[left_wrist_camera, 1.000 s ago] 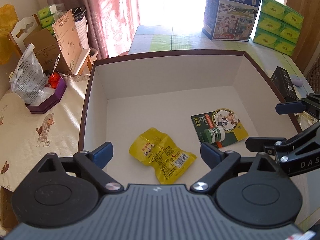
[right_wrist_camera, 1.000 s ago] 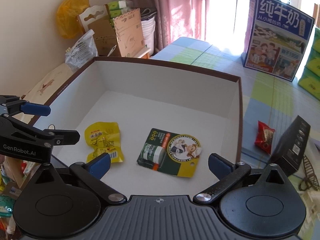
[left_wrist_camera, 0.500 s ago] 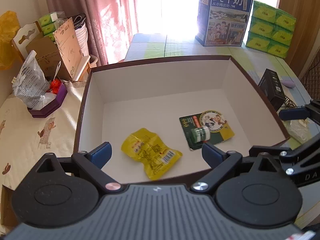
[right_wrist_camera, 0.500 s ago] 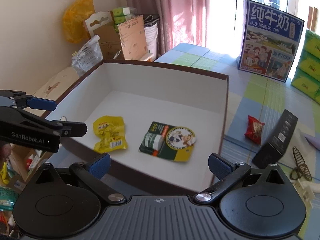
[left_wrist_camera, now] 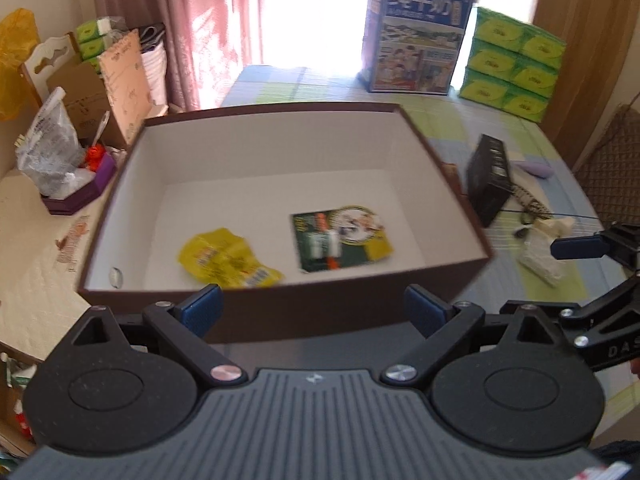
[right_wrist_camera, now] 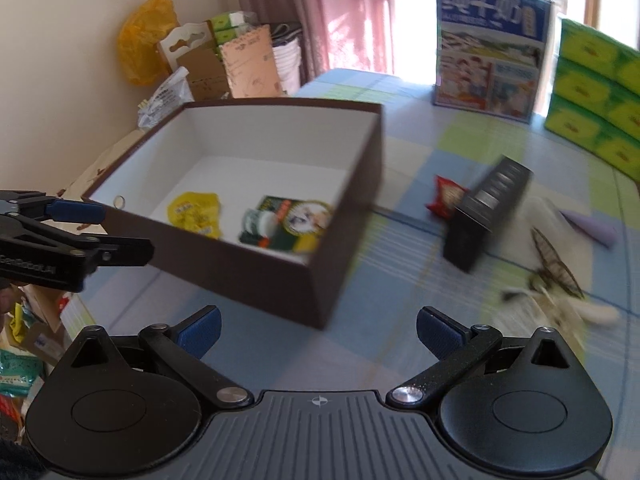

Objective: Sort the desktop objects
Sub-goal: 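Grasp the clear floss pick box with the left tool while the right tool grasps the white clip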

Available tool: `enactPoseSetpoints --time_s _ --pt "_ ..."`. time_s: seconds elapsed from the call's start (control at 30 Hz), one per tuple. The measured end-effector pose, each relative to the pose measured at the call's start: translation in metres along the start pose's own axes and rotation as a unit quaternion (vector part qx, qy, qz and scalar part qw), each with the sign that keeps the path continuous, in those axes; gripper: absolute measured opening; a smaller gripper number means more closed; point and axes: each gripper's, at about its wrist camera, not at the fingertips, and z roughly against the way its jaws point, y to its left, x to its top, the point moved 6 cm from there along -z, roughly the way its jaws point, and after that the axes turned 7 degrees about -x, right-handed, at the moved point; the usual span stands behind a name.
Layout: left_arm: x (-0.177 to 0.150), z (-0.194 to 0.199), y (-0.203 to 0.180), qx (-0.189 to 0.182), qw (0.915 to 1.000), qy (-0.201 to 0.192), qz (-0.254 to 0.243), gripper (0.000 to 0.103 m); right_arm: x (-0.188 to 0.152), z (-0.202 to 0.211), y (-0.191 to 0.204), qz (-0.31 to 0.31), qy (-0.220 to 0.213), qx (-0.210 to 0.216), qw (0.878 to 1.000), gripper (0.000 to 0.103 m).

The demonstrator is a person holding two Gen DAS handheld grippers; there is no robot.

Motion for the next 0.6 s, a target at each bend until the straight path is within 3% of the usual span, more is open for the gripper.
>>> enactPoseSetpoints --time_s 0.6 --pt "-0.023 -0.025 -0.134 -0.074 0.9951 0.031 -0.057 0.095 -0.067 0.043 -0.131 -0.061 0.025 -0.062 0.996 0.101"
